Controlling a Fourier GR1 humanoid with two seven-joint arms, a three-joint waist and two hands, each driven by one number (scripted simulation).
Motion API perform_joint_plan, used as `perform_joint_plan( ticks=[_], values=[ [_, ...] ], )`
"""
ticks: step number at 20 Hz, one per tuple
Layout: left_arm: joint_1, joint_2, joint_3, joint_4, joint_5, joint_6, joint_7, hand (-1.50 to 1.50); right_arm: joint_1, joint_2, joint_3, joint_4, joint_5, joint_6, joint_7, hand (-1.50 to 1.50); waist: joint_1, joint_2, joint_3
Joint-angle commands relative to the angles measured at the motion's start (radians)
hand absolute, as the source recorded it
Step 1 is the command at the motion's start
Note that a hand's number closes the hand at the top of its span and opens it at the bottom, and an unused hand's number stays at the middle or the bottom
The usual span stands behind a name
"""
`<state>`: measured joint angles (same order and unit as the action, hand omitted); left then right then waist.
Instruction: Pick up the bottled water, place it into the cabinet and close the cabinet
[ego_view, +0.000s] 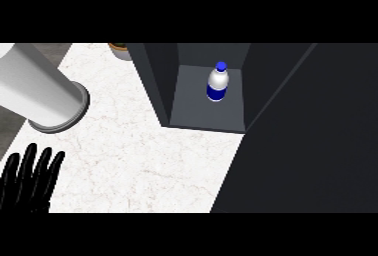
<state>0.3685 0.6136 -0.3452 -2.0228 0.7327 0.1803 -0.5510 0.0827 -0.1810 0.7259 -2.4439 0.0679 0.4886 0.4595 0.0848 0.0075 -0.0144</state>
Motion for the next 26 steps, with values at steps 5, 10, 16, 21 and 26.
perform_joint_plan(
  ticks=[5, 10, 16, 21, 26],
  values=[
    [0.017, 0.021, 0.018, -0.003, 0.014, -0.046, -0.012, -1.5, -0.056, 0.172, 0.037, 0.154, -0.052, -0.154, 0.015, 1.5, 0.046, 0.018, 0.0],
    [0.001, 0.017, -0.013, -0.015, 0.001, -0.069, -0.013, -1.5, 0.015, 0.156, 0.101, 0.233, -0.276, -0.063, 0.083, 1.5, 0.086, 0.045, -0.001],
    [-0.006, 0.033, 0.013, -0.016, 0.009, -0.076, -0.006, -1.5, -0.014, 0.174, 0.005, 0.279, -0.434, -0.11, 0.116, 1.5, 0.072, 0.036, 0.003],
    [0.001, 0.035, 0.043, -0.006, 0.025, -0.072, -0.01, -1.5, 0.022, 0.174, -0.145, 0.226, -0.414, -0.203, 0.02, 1.5, 0.025, 0.033, 0.005],
    [0.017, 0.036, 0.06, -0.004, 0.036, -0.069, -0.012, -1.5, 0.045, 0.175, -0.216, 0.25, -0.404, -0.295, -0.007, 1.5, 0.016, 0.033, 0.005]
  ],
)
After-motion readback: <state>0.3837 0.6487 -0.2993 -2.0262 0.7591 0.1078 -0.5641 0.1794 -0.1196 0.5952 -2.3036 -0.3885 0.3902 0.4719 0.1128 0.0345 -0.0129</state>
